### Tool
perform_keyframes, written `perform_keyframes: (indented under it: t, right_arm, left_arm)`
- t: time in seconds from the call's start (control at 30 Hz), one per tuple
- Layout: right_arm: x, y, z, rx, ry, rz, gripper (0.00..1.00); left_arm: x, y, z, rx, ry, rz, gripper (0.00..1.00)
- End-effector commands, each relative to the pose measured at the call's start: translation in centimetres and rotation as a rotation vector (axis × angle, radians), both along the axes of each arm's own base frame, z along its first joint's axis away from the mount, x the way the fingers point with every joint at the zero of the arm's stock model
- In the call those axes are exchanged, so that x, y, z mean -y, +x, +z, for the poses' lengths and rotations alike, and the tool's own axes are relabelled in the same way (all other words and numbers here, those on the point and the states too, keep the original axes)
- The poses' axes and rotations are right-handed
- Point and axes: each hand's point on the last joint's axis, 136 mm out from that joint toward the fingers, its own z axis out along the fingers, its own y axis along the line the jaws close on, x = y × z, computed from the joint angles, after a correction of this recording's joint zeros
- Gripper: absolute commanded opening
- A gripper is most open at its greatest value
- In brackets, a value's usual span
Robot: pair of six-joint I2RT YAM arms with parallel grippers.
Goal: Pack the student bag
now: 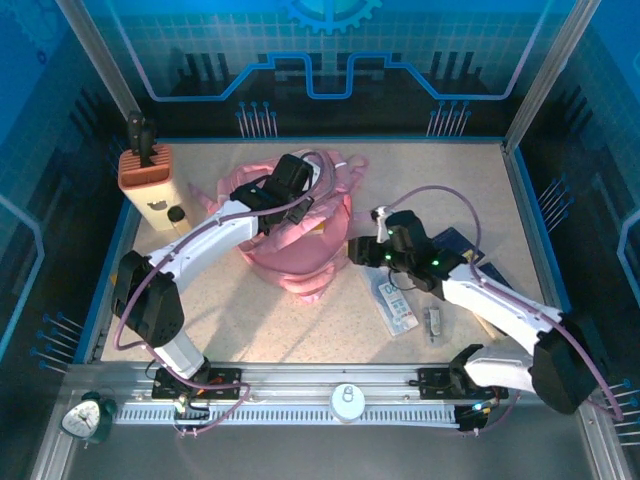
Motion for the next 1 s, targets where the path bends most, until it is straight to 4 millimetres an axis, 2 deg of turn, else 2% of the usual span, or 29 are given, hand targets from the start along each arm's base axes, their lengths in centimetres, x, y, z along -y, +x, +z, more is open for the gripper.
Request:
perform_keyframes:
  t: [0.0,0.13,0.33,0.47,0.6,0.67,0.87,0.97]
  right_arm:
    - [4.8,-1.0,-2.8,-0.120,-0.071,-0.126,0.62]
    - [8.3,-0.3,-3.2,-0.140,-0.058,-0.227,0.70]
    - [12.2,1.6,-4.0,-0.185,-0.001,-0.343,0.83]
    - [14.0,3.3,-4.7,-0.203,0.025,-0.408,0.91]
    - [16.6,4.7,-5.9,-0.253,0.040,-0.498,0.97]
    - [17.6,5.6,-6.4,-0.250,0.025,-0.530,0.99]
    - [19.6,7.9,-8.2,-0.303,0.050,-0.573,1.00]
    - [19.6,8.9,-8.9,-0.330,0.076,-0.560,1.00]
  left_arm:
    - [-0.8,-1.2,-0.3,-0.036,-0.049,0.027,0.00]
    - [-0.2,-2.7,-2.1,-0.105,-0.100,0.008,0.00]
    - [2.1,-5.1,-2.8,-0.189,-0.205,-0.025,0.19]
    - [4.6,-6.7,-1.8,-0.214,-0.341,-0.045,0.33]
    - [6.0,-7.6,-1.1,-0.237,-0.468,-0.003,0.37]
    - [7.4,-8.2,-0.7,-0.259,-0.559,0.002,0.40]
    - [11.2,-9.6,0.3,-0.279,-0.699,-0.033,0.44]
    - [12.5,-9.9,0.1,-0.289,-0.715,-0.029,0.45]
